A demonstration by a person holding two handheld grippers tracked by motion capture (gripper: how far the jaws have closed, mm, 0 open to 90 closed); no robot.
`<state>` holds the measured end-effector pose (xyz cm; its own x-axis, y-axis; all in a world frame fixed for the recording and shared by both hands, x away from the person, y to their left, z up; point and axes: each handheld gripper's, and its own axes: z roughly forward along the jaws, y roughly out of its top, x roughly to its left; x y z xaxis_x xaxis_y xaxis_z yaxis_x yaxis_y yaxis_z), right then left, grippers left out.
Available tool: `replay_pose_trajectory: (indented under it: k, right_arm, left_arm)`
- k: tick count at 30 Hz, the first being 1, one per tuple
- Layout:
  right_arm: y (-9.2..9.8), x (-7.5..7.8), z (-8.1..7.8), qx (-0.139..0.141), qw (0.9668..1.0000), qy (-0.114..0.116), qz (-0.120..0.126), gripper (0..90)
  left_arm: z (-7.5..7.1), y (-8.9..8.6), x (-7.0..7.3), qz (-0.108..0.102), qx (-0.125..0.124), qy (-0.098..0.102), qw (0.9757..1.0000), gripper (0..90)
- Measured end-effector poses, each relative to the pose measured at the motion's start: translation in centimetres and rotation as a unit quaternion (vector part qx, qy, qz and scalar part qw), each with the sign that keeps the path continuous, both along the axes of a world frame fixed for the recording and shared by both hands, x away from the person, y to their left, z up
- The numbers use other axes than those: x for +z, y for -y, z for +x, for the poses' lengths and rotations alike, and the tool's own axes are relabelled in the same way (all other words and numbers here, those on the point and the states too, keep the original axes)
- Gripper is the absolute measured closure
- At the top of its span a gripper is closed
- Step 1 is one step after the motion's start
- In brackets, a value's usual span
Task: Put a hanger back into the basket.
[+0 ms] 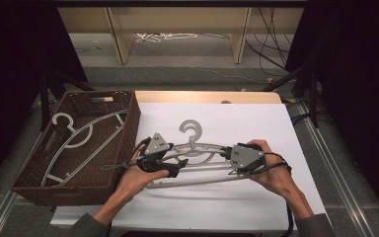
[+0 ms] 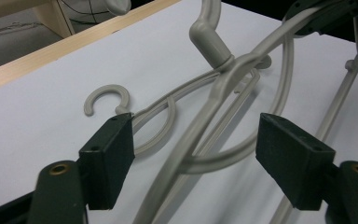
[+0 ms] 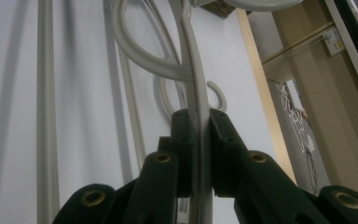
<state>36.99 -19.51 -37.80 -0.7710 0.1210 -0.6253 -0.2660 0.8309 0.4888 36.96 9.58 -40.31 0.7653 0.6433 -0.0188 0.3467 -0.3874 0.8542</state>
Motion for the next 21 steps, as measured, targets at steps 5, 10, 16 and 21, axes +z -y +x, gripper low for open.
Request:
replay_pose_trajectory:
  k: [5,10,16,21]
  right_arm:
    - [-0.2,0.1,-0.4,0.005,1.0000,0.002,0.004,82.3]
    - [-0.1,0.3,-0.6,0.010,0.9999,0.007,0.001,82.3]
    - [-0.4,0.4,-1.0,0.013,0.9999,0.003,0.005,82.2]
    - [-0.3,0.4,-1.1,0.018,0.9998,0.012,0.006,82.2]
  left_arm:
    - [0.2,0.5,0.1,0.017,-0.019,-0.006,0.9997,39.4]
    - [0.3,1.2,0.1,0.030,-0.034,-0.003,0.9990,49.1]
    - [0.4,1.5,0.3,0.057,-0.058,0.000,0.9967,63.6]
    - [0.2,1.5,0.8,0.085,-0.083,0.031,0.9924,72.5]
